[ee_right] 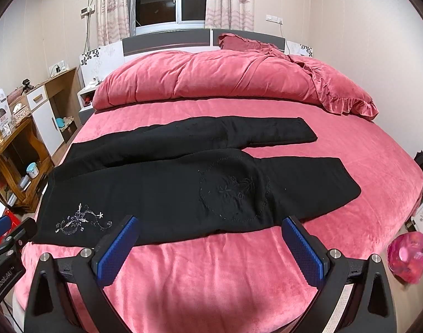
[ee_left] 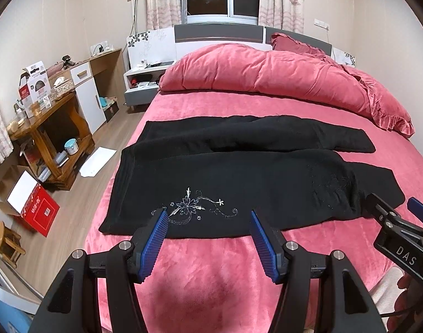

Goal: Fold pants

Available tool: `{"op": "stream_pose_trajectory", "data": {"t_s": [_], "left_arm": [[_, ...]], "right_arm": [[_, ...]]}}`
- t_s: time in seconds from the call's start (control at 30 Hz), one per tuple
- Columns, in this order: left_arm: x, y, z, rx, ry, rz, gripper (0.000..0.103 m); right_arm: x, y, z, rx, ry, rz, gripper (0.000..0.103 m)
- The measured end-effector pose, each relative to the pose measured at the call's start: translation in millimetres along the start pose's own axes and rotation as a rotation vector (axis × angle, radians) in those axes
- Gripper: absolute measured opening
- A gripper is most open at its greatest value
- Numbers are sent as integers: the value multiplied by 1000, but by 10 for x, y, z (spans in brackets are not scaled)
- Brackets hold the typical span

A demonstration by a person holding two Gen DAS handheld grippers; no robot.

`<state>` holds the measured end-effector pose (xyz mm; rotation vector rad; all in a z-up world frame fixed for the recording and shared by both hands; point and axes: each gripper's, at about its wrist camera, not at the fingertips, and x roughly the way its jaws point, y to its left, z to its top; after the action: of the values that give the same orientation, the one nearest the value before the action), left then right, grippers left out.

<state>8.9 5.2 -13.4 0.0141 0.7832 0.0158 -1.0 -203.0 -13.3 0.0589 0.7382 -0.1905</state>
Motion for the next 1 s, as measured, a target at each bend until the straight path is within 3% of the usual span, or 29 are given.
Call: {"op": "stream_pose_trajectory", "data": {"t_s": [1.0], "left_arm": [[77, 26, -43, -7, 19, 11, 62]], "right_arm": [[104, 11, -36, -1, 32, 12, 103]]}}
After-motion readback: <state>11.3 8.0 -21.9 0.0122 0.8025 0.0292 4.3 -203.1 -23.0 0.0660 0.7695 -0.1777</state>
